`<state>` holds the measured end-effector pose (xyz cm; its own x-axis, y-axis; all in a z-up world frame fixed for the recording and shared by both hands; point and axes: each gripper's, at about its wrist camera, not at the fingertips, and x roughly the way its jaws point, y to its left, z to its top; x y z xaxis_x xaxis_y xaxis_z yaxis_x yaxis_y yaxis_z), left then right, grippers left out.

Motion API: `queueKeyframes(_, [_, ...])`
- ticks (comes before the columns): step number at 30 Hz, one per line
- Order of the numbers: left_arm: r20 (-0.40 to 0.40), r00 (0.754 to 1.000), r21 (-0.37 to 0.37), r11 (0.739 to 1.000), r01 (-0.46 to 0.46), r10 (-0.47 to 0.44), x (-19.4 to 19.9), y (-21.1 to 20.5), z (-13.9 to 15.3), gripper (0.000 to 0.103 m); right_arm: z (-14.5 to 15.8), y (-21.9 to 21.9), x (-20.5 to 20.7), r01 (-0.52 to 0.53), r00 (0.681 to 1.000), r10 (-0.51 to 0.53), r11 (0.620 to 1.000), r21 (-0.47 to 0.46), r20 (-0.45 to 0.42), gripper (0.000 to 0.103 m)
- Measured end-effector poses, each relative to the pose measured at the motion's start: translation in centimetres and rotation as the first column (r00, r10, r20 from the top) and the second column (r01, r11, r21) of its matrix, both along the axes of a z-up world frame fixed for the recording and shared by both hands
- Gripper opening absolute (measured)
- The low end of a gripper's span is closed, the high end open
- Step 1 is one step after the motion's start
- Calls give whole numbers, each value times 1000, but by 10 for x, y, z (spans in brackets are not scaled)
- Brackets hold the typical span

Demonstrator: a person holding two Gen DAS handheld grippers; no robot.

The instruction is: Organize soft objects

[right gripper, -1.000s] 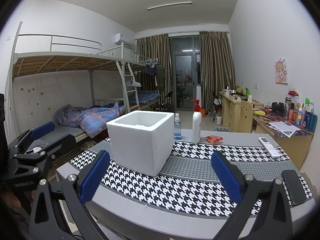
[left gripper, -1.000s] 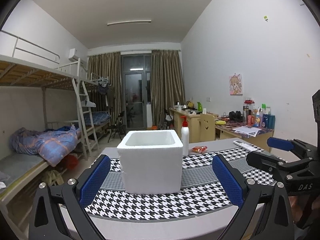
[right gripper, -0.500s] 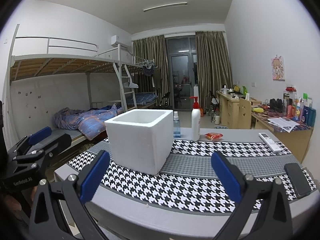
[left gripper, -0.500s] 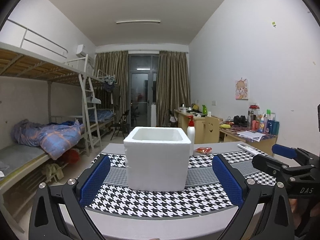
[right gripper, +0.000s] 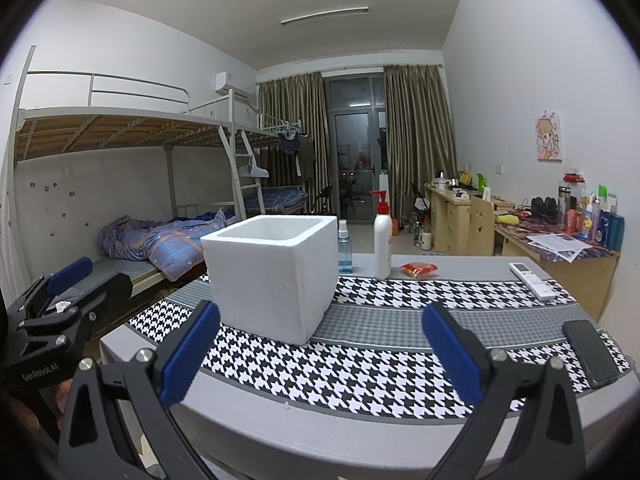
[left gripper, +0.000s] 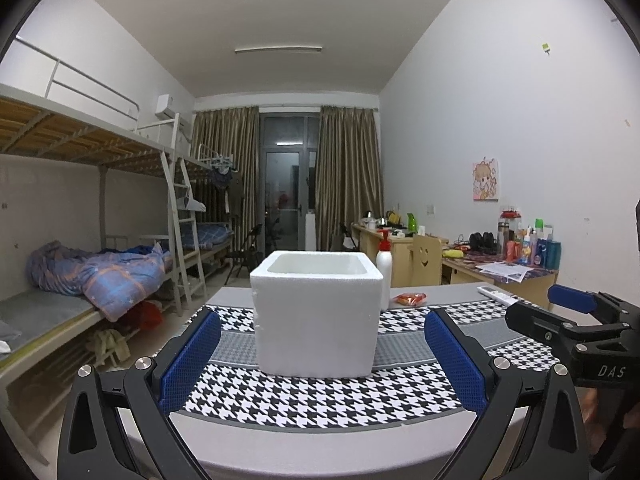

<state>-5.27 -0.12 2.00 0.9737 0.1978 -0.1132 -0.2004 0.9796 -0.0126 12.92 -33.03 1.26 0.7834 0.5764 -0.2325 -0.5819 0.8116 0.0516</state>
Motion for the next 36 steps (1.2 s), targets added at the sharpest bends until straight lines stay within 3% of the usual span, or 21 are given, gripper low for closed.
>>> queueKeyframes(36, [-48, 999, 23, 1000, -14, 15, 4, -3, -16, 102, -12, -2, -3, 6, 1000, -6, 1000, -2, 10, 102])
